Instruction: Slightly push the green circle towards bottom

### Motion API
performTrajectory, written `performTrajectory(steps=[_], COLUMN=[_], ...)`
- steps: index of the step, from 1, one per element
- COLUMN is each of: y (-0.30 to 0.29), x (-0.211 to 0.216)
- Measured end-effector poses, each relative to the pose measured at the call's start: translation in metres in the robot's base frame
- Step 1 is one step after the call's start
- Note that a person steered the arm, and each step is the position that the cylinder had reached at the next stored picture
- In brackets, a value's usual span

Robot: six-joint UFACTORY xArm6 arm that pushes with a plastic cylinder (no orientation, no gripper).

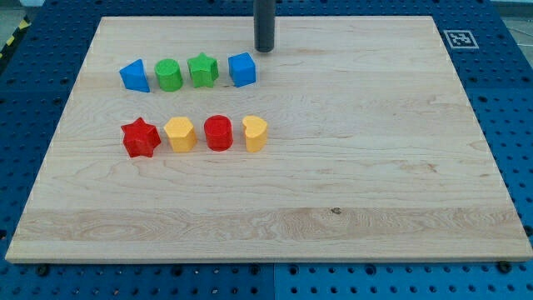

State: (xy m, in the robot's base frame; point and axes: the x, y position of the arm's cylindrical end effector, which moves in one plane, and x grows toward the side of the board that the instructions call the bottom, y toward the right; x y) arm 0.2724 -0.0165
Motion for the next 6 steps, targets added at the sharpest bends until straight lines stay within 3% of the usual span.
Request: performTrajectory(steps=[1,4,6], y=[-0.029,-0.039,-0.121], x=[0.000,0.030,0.021])
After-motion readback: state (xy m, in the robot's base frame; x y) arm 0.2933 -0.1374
